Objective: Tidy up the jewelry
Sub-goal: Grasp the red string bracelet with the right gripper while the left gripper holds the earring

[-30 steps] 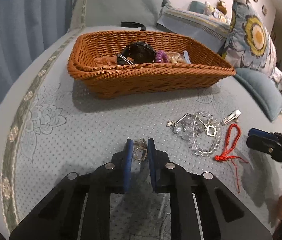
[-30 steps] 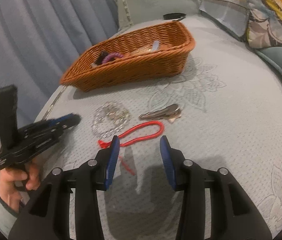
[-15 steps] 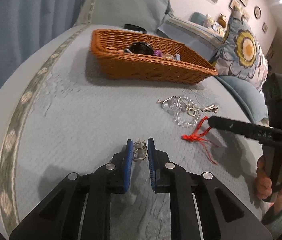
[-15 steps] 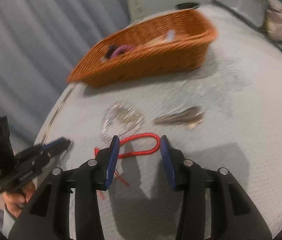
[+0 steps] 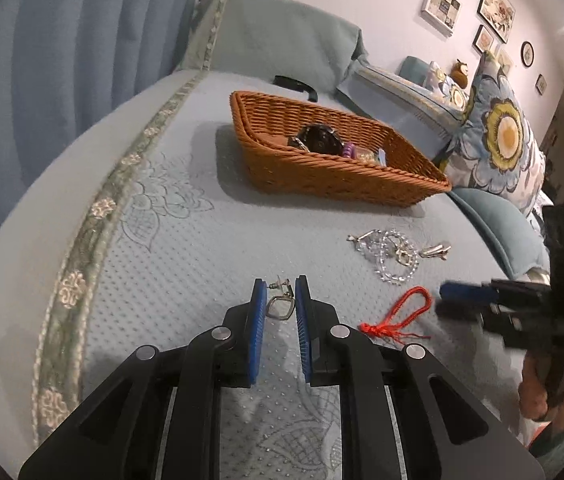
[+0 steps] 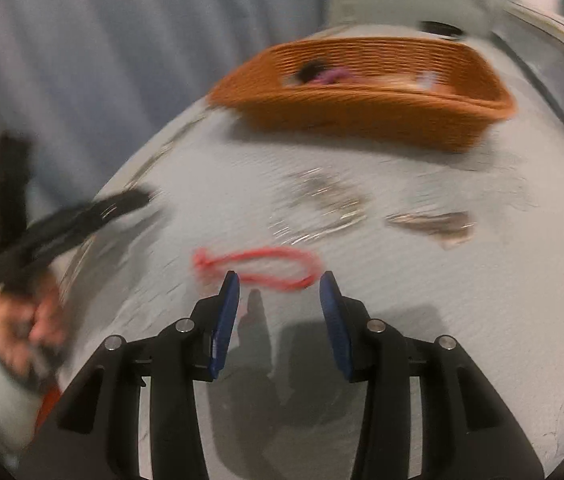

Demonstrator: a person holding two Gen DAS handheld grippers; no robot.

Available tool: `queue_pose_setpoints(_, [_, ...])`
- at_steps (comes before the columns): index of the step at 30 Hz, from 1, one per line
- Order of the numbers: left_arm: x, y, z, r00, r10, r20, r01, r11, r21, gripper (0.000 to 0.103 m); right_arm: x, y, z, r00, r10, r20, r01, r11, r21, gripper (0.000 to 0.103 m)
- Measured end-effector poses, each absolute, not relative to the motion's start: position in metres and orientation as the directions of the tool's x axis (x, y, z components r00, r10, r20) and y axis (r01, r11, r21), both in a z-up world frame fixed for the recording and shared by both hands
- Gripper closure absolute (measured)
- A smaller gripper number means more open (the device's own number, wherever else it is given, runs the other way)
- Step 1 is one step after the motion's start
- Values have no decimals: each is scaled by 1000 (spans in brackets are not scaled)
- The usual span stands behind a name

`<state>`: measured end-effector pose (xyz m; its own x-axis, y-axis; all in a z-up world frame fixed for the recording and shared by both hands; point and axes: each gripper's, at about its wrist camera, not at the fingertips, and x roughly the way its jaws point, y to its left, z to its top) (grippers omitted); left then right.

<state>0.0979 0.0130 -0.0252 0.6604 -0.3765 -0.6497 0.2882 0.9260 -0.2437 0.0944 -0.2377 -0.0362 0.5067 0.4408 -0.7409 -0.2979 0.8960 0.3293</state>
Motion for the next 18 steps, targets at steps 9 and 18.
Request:
queue_pose_setpoints(9, [94, 20, -10, 681, -397, -615, 307, 918, -251, 90, 108, -212, -40, 458, 414, -787, -346, 898, 271, 84])
queue_pose_setpoints(18, [89, 27, -1, 687, -429, -587, 317, 903, -290, 90, 34, -174, -42, 375, 477, -795, -427, 850, 309, 84])
